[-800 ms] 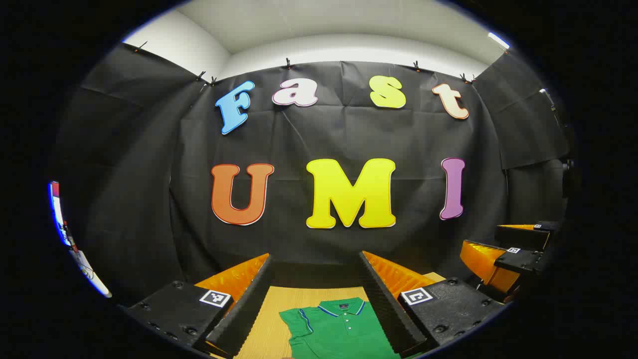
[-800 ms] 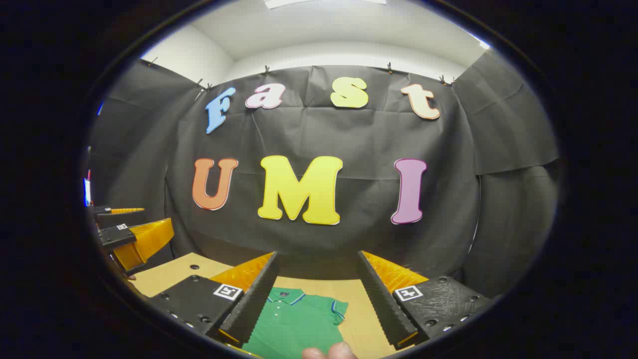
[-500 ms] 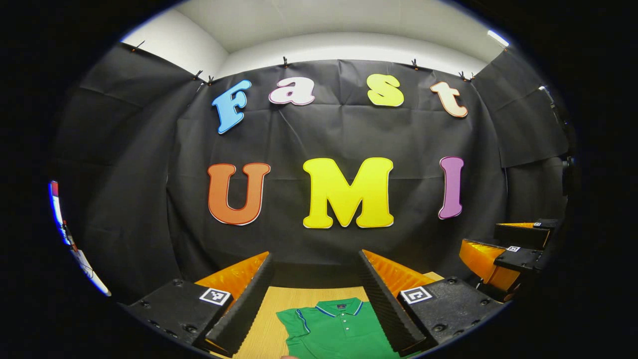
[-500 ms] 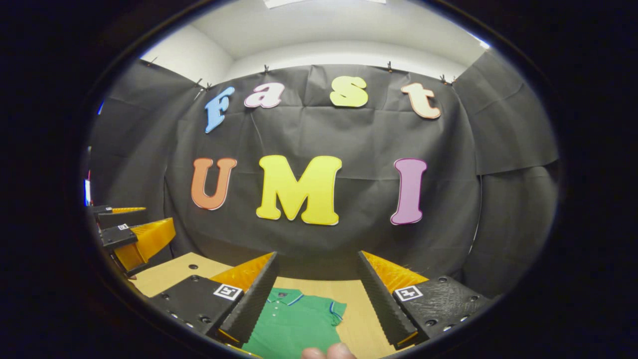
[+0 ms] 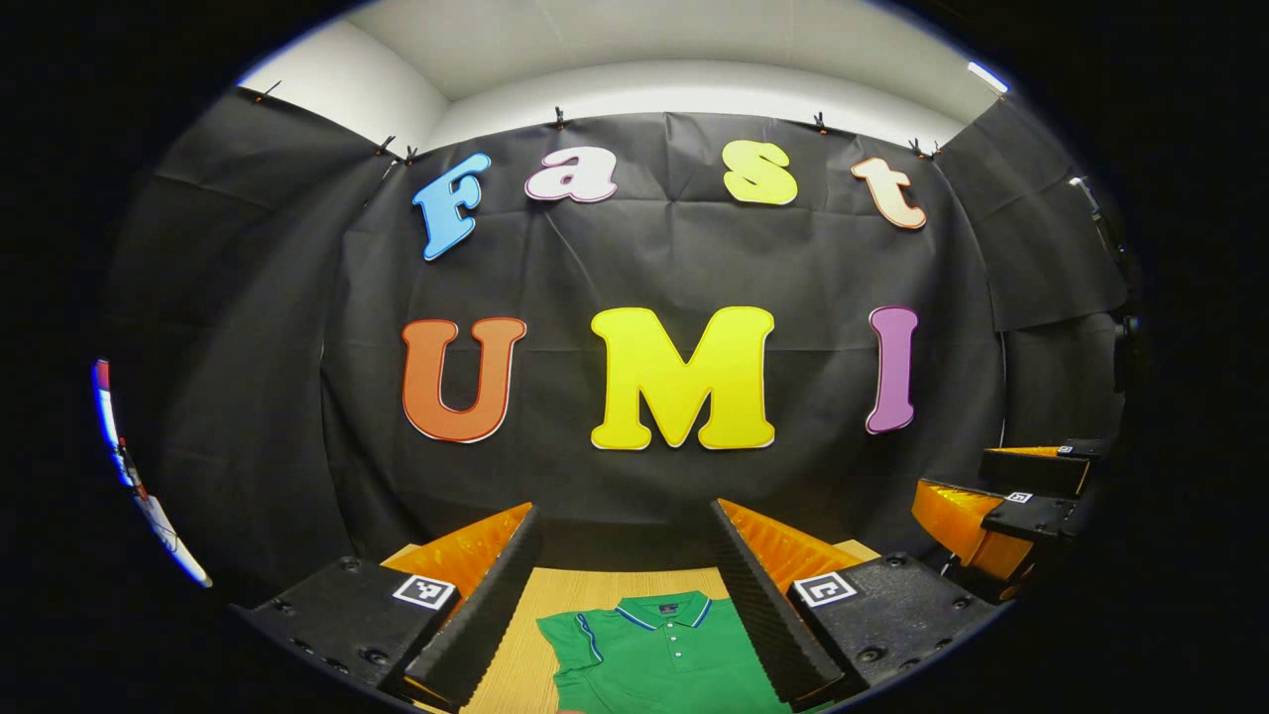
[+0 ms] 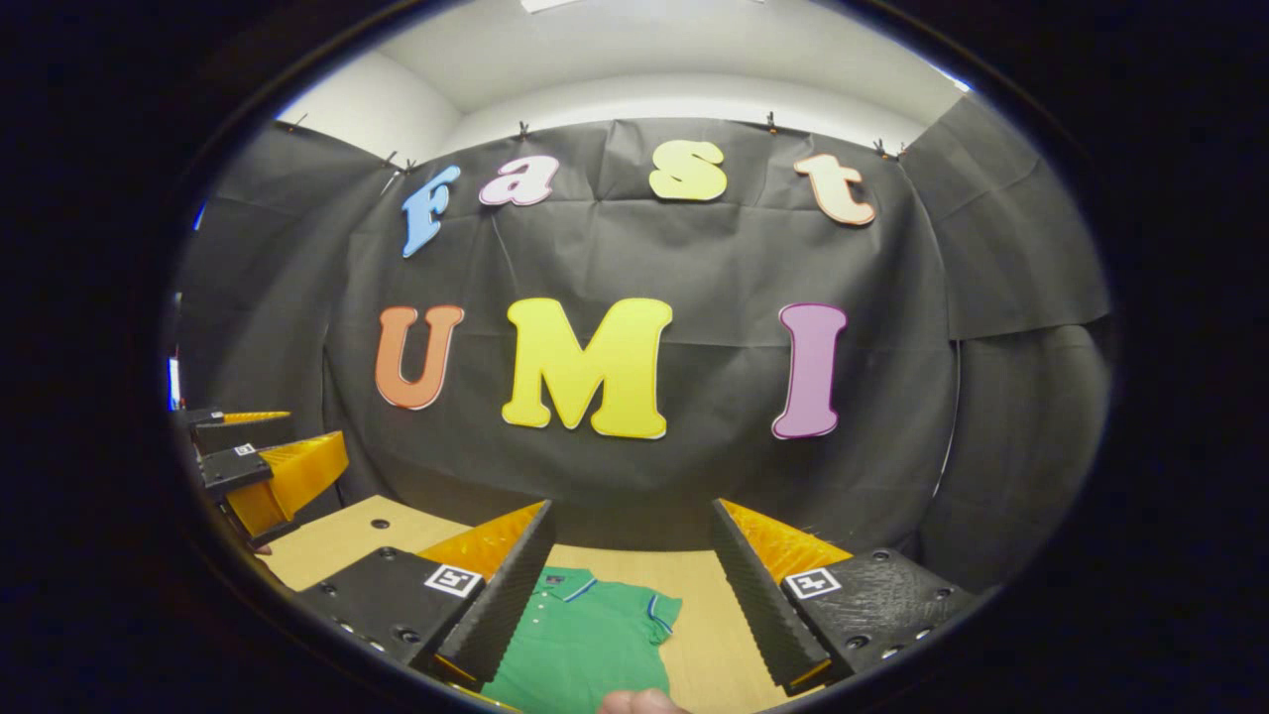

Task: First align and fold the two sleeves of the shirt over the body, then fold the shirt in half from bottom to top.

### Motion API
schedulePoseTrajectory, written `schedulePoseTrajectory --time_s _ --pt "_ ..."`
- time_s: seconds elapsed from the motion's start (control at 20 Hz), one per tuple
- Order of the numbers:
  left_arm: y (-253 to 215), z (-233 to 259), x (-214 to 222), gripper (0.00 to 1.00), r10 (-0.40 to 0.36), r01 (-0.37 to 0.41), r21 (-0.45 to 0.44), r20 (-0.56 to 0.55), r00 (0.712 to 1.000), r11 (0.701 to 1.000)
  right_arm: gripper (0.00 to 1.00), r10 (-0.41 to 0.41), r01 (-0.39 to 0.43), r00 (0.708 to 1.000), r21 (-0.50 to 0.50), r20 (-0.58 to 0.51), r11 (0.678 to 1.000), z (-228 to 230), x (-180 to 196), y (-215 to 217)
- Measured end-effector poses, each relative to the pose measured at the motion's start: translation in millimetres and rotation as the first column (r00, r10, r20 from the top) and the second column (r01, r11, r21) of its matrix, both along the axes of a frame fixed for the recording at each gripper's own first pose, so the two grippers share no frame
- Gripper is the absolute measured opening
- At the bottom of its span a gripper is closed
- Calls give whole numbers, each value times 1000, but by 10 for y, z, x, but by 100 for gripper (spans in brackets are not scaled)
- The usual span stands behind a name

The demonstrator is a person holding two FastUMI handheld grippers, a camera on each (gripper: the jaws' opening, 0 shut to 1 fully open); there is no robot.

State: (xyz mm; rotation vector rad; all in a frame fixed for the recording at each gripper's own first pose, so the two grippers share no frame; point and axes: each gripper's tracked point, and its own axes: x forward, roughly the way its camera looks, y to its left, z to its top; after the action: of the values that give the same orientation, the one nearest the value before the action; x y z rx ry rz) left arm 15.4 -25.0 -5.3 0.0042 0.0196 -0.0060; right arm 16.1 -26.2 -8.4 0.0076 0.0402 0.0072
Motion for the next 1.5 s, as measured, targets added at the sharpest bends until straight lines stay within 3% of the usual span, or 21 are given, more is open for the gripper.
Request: schedulePoseTrajectory --time_s 0.4,0.75,1.0,1.35,1.5 --pt "-21 -64 106 100 24 -24 1 -16 1000 1000 96 1 -2 997 -13 -83 1000 -367 219 -160" --pt "65 -97 278 100 67 -67 19 -26 997 998 97 19 -23 971 -13 -240 1000 -1109 646 -274" --pt "79 -174 397 100 89 -88 19 -52 995 996 95 67 -72 911 2 -407 997 -1906 1043 -288" --pt "78 -413 514 100 114 -117 -16 -119 986 993 95 46 -68 820 -18 -571 997 -2861 1557 -546" --pt "97 -435 551 100 127 -127 9 -122 984 992 96 59 -85 770 -11 -635 996 -3251 1689 -565"
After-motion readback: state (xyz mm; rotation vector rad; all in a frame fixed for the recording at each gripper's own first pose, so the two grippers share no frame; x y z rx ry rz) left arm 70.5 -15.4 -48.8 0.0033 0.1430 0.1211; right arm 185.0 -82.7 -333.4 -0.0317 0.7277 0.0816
